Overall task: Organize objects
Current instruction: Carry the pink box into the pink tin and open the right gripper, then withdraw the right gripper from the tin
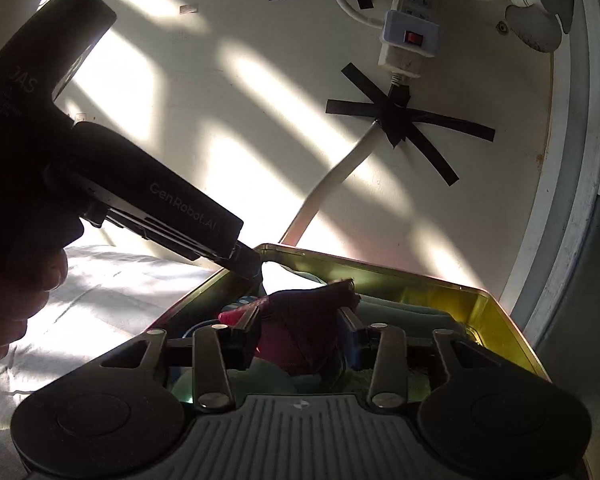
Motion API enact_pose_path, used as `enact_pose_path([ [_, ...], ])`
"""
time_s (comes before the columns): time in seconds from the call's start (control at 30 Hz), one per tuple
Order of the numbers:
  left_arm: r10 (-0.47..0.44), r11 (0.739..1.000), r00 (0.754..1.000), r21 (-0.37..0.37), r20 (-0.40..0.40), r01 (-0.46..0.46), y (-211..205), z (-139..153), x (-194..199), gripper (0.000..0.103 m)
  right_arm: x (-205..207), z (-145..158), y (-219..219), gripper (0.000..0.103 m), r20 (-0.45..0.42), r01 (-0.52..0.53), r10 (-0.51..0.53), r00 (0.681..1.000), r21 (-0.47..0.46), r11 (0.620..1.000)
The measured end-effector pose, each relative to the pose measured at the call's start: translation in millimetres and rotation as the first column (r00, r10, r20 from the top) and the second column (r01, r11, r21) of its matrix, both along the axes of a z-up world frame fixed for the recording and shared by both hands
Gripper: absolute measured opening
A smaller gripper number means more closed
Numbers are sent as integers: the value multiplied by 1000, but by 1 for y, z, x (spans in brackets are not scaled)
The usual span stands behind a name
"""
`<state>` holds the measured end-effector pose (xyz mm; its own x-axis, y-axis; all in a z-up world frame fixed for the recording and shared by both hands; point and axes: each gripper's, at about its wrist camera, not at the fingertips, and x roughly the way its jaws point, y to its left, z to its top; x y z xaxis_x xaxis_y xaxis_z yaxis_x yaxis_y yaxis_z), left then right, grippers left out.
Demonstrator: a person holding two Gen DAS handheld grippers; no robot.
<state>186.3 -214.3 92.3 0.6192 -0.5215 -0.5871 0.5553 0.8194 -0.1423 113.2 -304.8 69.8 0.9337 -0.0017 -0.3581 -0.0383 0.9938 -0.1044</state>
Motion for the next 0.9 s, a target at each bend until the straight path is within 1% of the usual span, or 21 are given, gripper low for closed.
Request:
enact_pose_path([
  [0.07, 15, 999, 1000, 31, 13, -15, 5, -2, -5, 57, -4, -2, -9, 42, -12, 13, -12, 1000, 52, 999],
  [0.17, 46, 996, 996, 70, 77, -52, 13, 1, -22, 61, -22, 1, -14, 42, 7, 41, -41, 999, 66, 997],
  [0.2, 55, 995, 994, 75, 94, -62, 17, 2, -29, 64, -31, 2, -16, 42, 19, 55, -56, 998, 71, 996],
  [0.37, 73, 992, 985, 95, 155, -88, 30, 3, -63, 65, -71, 9, -32, 42, 48, 106, -115, 992, 154, 982],
  [0.5, 80, 991, 984, 91, 157, -95, 44, -2, -86, 66, -101, 6, -40, 42, 40, 155, -168, 985, 231, 961],
  [0.63, 69, 991, 984, 104, 166, -87, 52, -8, -107, 67, -125, 0, -40, 42, 29, 188, -205, 978, 283, 940],
  [0.77, 55, 990, 982, 118, 183, -77, 56, -12, -124, 68, -142, 0, -36, 42, 27, 199, -218, 975, 314, 928],
  [0.9, 50, 991, 981, 116, 190, -73, 61, -11, -138, 69, -153, 2, -30, 43, 32, 189, -210, 977, 323, 927],
])
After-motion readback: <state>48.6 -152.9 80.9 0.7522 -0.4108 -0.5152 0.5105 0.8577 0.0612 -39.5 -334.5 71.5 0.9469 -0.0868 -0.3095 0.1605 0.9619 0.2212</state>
